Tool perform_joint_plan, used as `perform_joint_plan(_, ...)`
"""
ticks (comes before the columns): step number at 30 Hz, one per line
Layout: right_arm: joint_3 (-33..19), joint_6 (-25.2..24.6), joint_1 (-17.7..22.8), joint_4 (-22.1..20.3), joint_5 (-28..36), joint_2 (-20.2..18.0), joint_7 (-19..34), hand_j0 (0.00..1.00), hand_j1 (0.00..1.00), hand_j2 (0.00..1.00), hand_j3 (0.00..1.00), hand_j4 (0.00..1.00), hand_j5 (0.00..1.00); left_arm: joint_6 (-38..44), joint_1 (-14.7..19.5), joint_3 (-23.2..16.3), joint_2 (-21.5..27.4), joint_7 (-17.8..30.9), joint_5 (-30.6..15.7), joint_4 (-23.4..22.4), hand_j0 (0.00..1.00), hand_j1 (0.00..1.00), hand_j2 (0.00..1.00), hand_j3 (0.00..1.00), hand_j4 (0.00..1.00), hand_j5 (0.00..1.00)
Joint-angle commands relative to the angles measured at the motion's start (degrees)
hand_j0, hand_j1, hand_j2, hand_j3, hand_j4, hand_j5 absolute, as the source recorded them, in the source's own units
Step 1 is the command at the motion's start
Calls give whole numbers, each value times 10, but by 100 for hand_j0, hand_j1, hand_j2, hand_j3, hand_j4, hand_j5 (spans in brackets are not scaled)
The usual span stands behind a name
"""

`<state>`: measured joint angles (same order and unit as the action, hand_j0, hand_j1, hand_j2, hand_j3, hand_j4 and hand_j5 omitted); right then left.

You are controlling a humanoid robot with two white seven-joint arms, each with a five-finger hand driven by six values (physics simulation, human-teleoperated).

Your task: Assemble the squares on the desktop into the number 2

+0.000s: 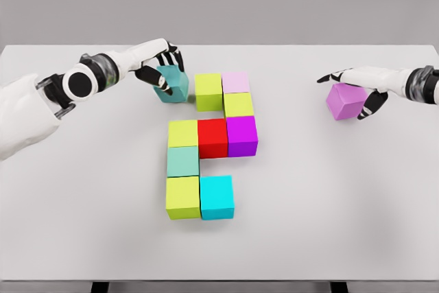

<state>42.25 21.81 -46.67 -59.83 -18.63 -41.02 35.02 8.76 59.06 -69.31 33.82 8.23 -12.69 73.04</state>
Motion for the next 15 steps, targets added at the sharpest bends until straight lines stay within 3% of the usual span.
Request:
perform_joint_plan(1, 0, -1, -1, 2, 1, 1, 0, 100, 100, 100, 100, 100, 100, 0, 0, 1, -2, -1, 0, -1, 35, 35, 35, 35, 35, 35)
perform_joint_plan(8, 14, -5, -7, 2, 2, 2, 0, 100, 100, 100, 100, 100, 100, -2, 0, 3, -2, 1, -1, 1, 39, 39, 39, 39, 39, 39)
perform_joint_plan(9, 13, -5, -7, 2, 3, 3, 0, 93, 93, 93, 93, 93, 93, -3, 0, 3, -2, 2, -1, 2, 39, 39, 39, 39, 39, 39)
perform_joint_plan(14, 13, -5, -11, 2, 3, 2, 0, 91, 91, 91, 91, 91, 91, -4, -1, 3, -6, 4, 0, 0, 47, 47, 47, 47, 47, 47)
perform_joint_plan(15, 13, -3, -11, 2, 3, 2, 0, 86, 86, 86, 86, 86, 86, -5, -1, 3, -6, 4, 0, -3, 48, 48, 48, 48, 48, 48)
